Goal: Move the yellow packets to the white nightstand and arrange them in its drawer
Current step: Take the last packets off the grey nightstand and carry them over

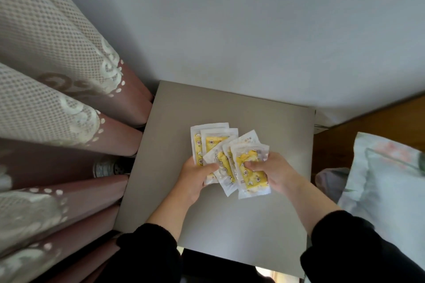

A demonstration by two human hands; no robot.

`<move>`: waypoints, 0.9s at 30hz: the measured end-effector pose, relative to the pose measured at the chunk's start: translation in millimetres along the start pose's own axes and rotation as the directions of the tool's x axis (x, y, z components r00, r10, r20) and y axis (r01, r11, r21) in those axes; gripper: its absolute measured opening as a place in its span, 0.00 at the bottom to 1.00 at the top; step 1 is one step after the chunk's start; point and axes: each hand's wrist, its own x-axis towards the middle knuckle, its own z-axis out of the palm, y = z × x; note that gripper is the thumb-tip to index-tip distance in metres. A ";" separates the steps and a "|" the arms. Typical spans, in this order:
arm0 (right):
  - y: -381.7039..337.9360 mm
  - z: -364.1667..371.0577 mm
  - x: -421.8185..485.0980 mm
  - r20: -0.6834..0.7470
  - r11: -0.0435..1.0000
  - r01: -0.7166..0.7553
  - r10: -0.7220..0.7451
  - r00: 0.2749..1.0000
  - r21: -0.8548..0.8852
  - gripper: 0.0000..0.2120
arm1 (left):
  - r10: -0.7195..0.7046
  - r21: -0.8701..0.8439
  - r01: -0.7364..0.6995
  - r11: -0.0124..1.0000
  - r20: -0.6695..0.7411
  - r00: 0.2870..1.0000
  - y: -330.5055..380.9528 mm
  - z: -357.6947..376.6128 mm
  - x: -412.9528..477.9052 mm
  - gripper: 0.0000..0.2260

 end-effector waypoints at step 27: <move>36.2 -7.6 -129.5 0.237 0.991 -0.032 0.000 0.971 0.128 0.23 | 0.139 -0.021 -0.139 0.990 0.020 0.990 -11.2 26.1 -131.4 0.11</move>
